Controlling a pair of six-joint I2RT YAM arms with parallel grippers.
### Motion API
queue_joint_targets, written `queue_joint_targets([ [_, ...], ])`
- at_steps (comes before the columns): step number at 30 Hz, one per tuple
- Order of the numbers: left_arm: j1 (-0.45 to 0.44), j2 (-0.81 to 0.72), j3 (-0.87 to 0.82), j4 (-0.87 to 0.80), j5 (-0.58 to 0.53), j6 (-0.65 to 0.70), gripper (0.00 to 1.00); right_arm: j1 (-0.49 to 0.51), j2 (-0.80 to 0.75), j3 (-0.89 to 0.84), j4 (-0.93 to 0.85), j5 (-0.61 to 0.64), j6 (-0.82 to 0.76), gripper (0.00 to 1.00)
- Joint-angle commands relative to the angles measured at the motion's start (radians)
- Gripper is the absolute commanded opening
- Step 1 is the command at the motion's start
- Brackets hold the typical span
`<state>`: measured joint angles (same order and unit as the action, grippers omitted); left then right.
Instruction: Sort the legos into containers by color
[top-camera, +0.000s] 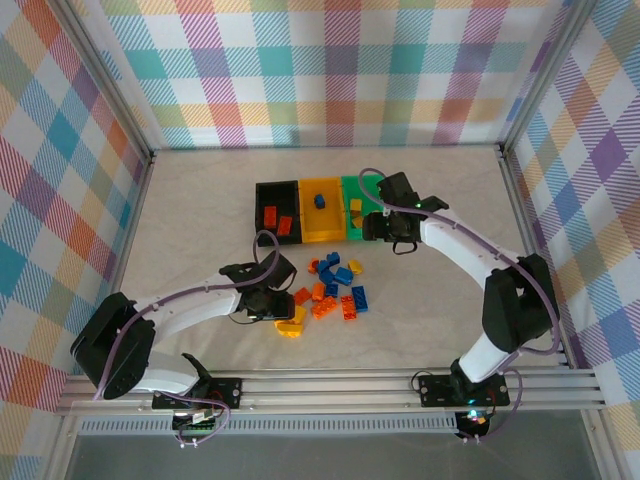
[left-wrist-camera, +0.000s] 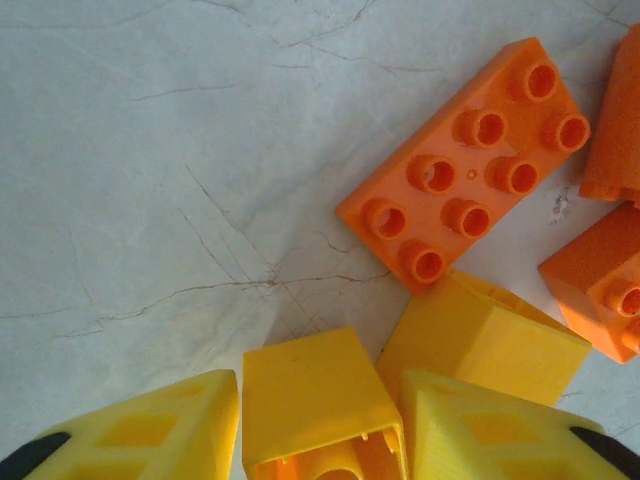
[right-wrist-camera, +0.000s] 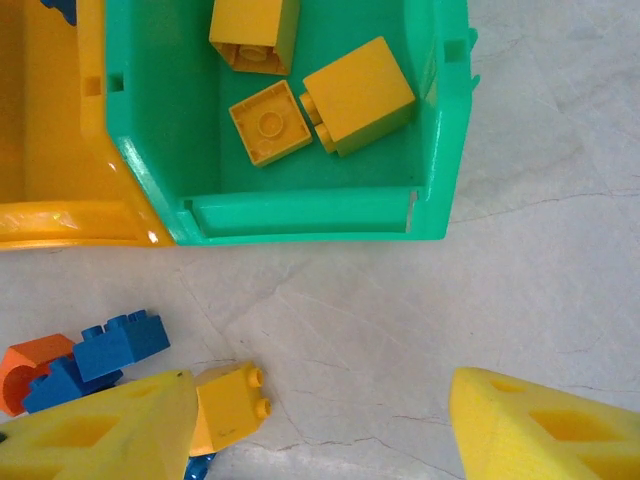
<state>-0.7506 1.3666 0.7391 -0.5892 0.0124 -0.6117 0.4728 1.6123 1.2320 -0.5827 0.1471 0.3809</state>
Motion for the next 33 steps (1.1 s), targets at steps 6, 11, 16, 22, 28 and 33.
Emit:
queue_joint_targets([
  [6, -0.014, -0.030, 0.014, -0.035, -0.033, -0.009, 0.31, 0.001, -0.039, -0.028, 0.022, 0.012, 0.019, 0.68],
  [11, -0.010, -0.057, 0.071, -0.064, -0.061, -0.004, 0.28, -0.006, -0.058, -0.051, 0.029, 0.012, 0.031, 0.68],
  [16, 0.024, 0.006, 0.214, -0.065, -0.054, 0.043, 0.24, -0.010, -0.101, -0.104, 0.040, 0.010, 0.048, 0.68],
  [22, 0.050, 0.249, 0.539, -0.054, -0.013, 0.126, 0.19, -0.011, -0.155, -0.174, 0.036, 0.006, 0.056, 0.68],
  [28, 0.064, 0.523, 0.938, -0.145, -0.012, 0.205, 0.18, -0.023, -0.204, -0.227, 0.028, 0.017, 0.053, 0.68],
  [33, 0.070, 0.669, 1.137, -0.136, -0.025, 0.210, 0.16, -0.033, -0.221, -0.249, 0.031, 0.008, 0.053, 0.68],
])
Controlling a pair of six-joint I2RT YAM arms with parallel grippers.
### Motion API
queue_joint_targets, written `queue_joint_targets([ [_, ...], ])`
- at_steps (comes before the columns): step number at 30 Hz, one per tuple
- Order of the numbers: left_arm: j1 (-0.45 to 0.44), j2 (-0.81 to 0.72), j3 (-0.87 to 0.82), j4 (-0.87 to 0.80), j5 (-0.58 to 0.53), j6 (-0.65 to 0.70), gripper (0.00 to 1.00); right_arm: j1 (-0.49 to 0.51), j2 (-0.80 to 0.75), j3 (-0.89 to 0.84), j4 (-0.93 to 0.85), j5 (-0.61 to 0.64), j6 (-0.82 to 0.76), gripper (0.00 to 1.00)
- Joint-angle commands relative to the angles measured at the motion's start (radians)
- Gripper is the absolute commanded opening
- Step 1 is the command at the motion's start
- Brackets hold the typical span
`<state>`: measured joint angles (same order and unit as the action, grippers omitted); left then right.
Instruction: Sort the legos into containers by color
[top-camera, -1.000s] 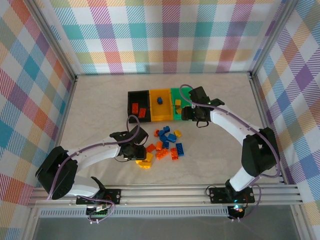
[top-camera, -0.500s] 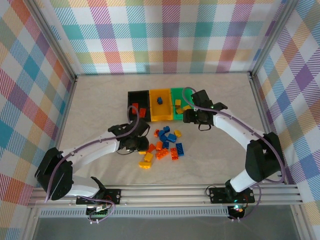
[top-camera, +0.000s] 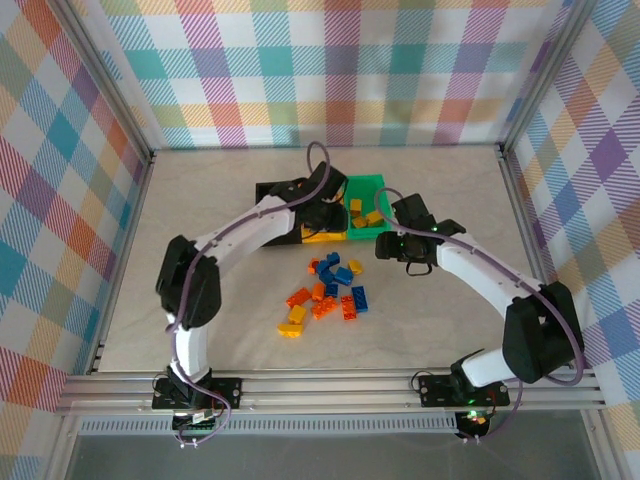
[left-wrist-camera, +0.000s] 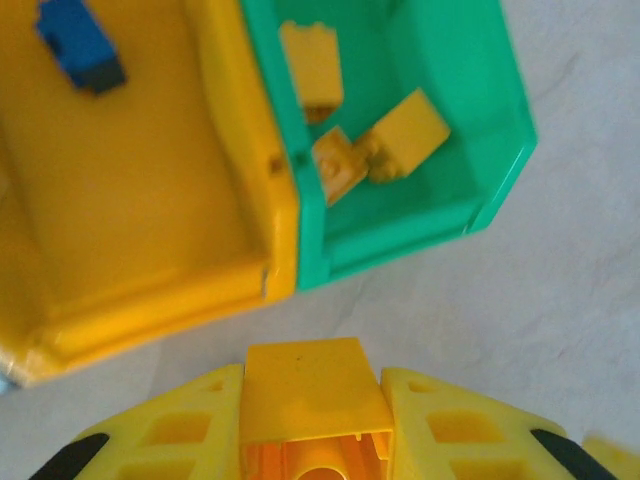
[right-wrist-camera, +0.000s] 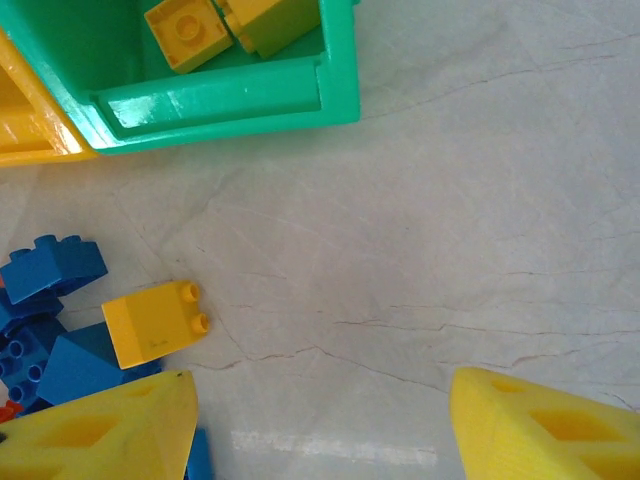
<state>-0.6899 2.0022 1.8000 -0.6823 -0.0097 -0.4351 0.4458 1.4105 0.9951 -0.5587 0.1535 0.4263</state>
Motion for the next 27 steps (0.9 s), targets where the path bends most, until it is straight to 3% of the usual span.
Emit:
queue_joint_targets([
  [1, 0.010, 0.053, 0.105, -0.032, -0.003, 0.028, 0.16, -0.007, -0.017, -0.012, 0.006, 0.000, 0.008, 0.68],
  [7, 0.009, 0.193, 0.312, -0.045, 0.009, 0.005, 0.16, -0.014, -0.019, -0.015, 0.002, -0.002, 0.002, 0.68],
  [14, 0.010, 0.389, 0.606, -0.192, -0.004, 0.019, 0.18, -0.025, -0.033, -0.025, 0.000, -0.004, -0.003, 0.68],
  [18, 0.008, 0.453, 0.718, -0.274, -0.001, 0.034, 0.41, -0.030, -0.040, -0.026, 0.005, -0.006, -0.008, 0.69],
  [22, 0.001, 0.435, 0.722, -0.311, -0.013, 0.074, 0.66, -0.033, -0.049, -0.025, 0.012, -0.009, -0.009, 0.71],
  [27, -0.009, 0.393, 0.707, -0.369, -0.013, 0.109, 0.78, -0.035, -0.071, -0.031, 0.038, -0.041, -0.027, 0.71],
])
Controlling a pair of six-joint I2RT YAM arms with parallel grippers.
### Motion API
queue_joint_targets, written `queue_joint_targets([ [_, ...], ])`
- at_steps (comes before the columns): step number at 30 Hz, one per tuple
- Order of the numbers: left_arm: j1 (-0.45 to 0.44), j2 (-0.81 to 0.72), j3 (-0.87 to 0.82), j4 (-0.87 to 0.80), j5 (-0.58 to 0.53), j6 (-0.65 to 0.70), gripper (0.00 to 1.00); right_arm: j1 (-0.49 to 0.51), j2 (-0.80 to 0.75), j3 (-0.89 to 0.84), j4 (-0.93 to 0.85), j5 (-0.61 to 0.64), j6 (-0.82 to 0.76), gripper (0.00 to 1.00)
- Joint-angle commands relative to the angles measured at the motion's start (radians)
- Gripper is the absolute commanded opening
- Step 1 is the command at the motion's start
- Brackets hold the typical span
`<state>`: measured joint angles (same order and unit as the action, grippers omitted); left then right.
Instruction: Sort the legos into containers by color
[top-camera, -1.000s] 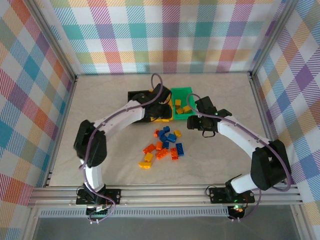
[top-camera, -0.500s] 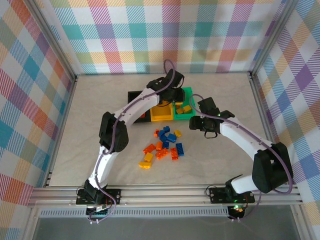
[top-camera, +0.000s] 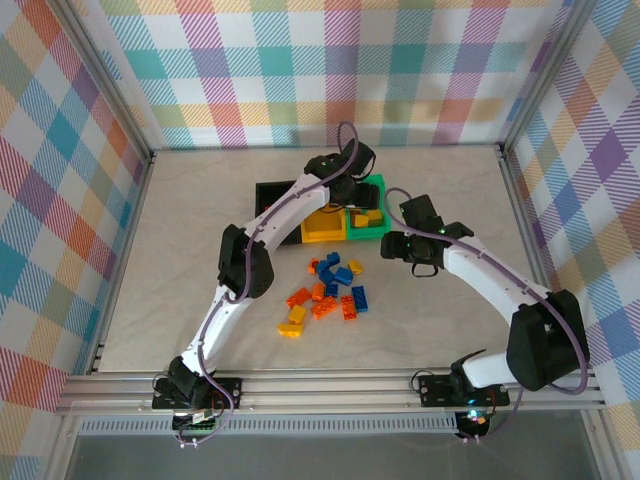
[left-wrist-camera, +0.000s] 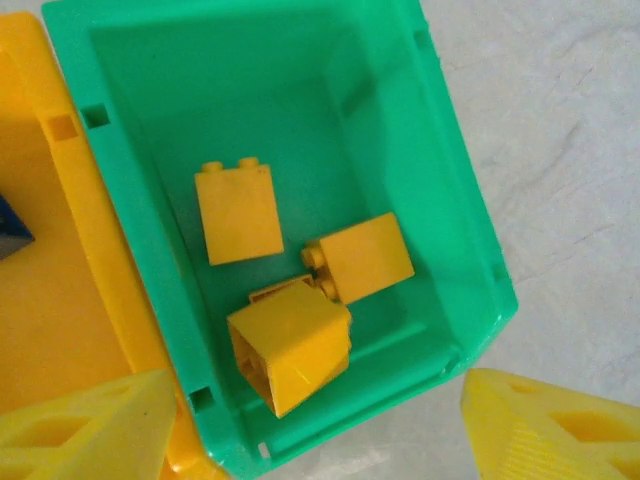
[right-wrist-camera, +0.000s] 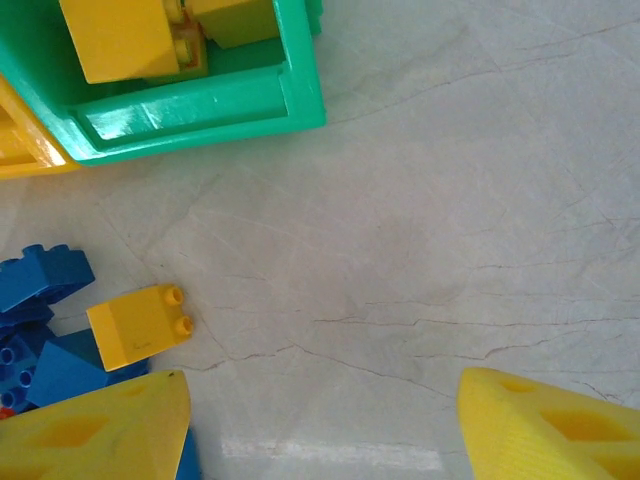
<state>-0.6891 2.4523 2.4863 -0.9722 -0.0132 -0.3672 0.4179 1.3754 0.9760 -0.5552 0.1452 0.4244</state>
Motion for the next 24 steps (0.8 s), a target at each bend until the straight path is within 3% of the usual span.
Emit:
queue_joint_targets([
  [1, -0.014, -0.082, -0.013, -0.081, -0.008, 0.047, 0.79, -0.007, -0.043, -0.017, 0.048, -0.062, -0.038, 0.71],
  [5, -0.019, -0.317, -0.394, 0.105, 0.005, 0.018, 0.87, 0.010, -0.010, -0.009, 0.047, -0.157, -0.055, 0.71],
  [13, -0.019, -0.790, -1.045, 0.320, -0.005, -0.085, 1.00, 0.194, 0.097, -0.016, -0.037, -0.155, -0.055, 0.74],
  [19, -0.019, -1.057, -1.350, 0.363, -0.050, -0.171, 1.00, 0.316, 0.146, -0.089, -0.007, -0.134, -0.003, 0.74],
  [24, -0.017, -1.176, -1.498, 0.385, -0.057, -0.223, 1.00, 0.340, 0.165, -0.089, 0.029, -0.073, 0.047, 0.73],
])
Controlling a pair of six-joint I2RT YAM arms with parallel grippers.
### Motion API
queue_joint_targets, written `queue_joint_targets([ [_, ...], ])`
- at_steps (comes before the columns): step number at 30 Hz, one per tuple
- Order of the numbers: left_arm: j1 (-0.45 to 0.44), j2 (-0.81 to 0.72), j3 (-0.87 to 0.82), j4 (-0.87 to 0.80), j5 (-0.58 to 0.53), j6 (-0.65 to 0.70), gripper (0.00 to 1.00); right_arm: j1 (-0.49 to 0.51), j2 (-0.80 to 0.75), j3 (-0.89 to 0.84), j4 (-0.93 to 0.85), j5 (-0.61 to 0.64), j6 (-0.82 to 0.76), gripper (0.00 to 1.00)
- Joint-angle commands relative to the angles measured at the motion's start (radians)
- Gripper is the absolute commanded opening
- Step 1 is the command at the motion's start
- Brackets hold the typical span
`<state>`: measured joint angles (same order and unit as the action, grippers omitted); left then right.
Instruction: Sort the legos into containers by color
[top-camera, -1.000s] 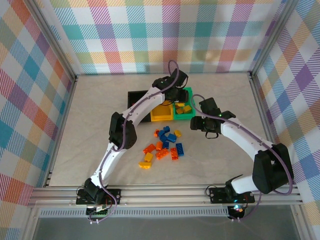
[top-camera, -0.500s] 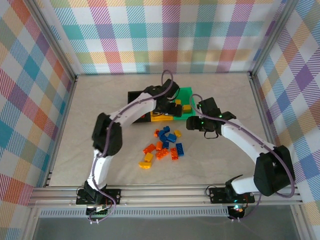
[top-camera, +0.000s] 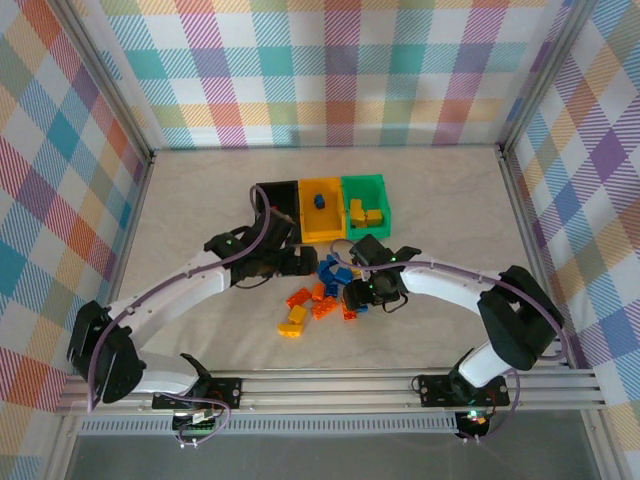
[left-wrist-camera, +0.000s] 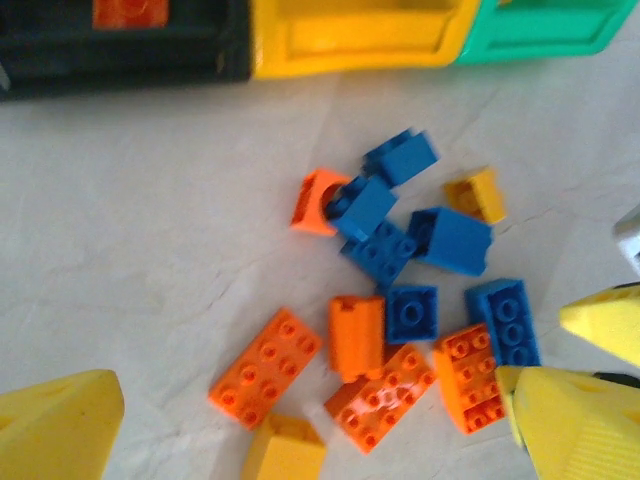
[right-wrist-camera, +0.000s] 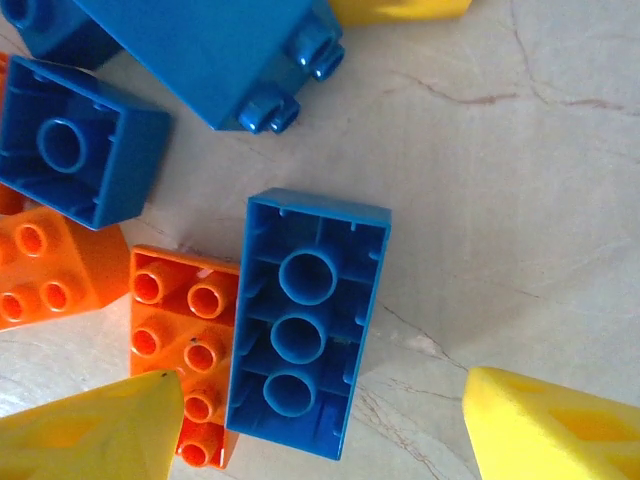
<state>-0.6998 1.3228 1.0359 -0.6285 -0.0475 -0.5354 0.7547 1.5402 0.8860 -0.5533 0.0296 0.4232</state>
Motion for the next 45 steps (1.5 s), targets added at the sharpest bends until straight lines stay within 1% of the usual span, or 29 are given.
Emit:
queue_joint_targets([
  [1, -0.007, -0.065, -0.071, 0.048, -0.023, -0.063, 1.00, 0.003, -0.001, 0.002, 0.035, 0.050, 0.058, 0.72],
  [4, -0.004, -0.109, -0.117, 0.053, -0.037, -0.075, 1.00, 0.002, 0.005, 0.012, 0.054, 0.067, 0.080, 0.69],
  [7, 0.009, -0.142, -0.142, 0.048, -0.040, -0.079, 1.00, 0.003, 0.032, 0.032, 0.054, 0.078, 0.086, 0.69],
  [11, 0.029, -0.165, -0.162, 0.047, -0.033, -0.079, 1.00, 0.003, 0.081, 0.053, 0.038, 0.084, 0.087, 0.68],
  [14, 0.039, -0.171, -0.169, 0.048, -0.024, -0.080, 1.00, 0.004, 0.102, 0.056, 0.022, 0.100, 0.098, 0.65],
  [22, 0.049, -0.185, -0.188, 0.053, -0.020, -0.082, 1.00, -0.002, 0.048, 0.034, -0.064, 0.209, 0.133, 0.55],
  [27, 0.059, -0.186, -0.200, 0.056, -0.015, -0.080, 1.00, -0.011, 0.087, 0.029, -0.029, 0.155, 0.118, 0.58],
  [28, 0.060, -0.188, -0.202, 0.057, -0.014, -0.082, 1.00, -0.011, 0.100, 0.030, -0.022, 0.149, 0.118, 0.56],
  [31, 0.069, -0.194, -0.207, 0.052, -0.008, -0.080, 1.00, -0.011, 0.112, 0.025, -0.002, 0.135, 0.120, 0.46],
  [35, 0.080, -0.198, -0.214, 0.039, -0.008, -0.074, 1.00, -0.011, 0.073, 0.030, 0.003, 0.121, 0.104, 0.35],
  [37, 0.086, -0.202, -0.218, 0.034, -0.007, -0.072, 1.00, -0.009, 0.036, 0.059, -0.011, 0.114, 0.081, 0.31],
  [40, 0.098, -0.212, -0.231, 0.026, -0.009, -0.069, 1.00, -0.008, 0.009, 0.143, -0.022, 0.096, 0.042, 0.29],
  [42, 0.107, -0.223, -0.244, 0.021, -0.003, -0.069, 1.00, -0.008, 0.029, 0.233, -0.027, 0.084, 0.014, 0.29],
  [45, 0.117, -0.238, -0.261, 0.011, 0.008, -0.067, 1.00, -0.011, 0.117, 0.386, -0.033, 0.085, -0.021, 0.29],
])
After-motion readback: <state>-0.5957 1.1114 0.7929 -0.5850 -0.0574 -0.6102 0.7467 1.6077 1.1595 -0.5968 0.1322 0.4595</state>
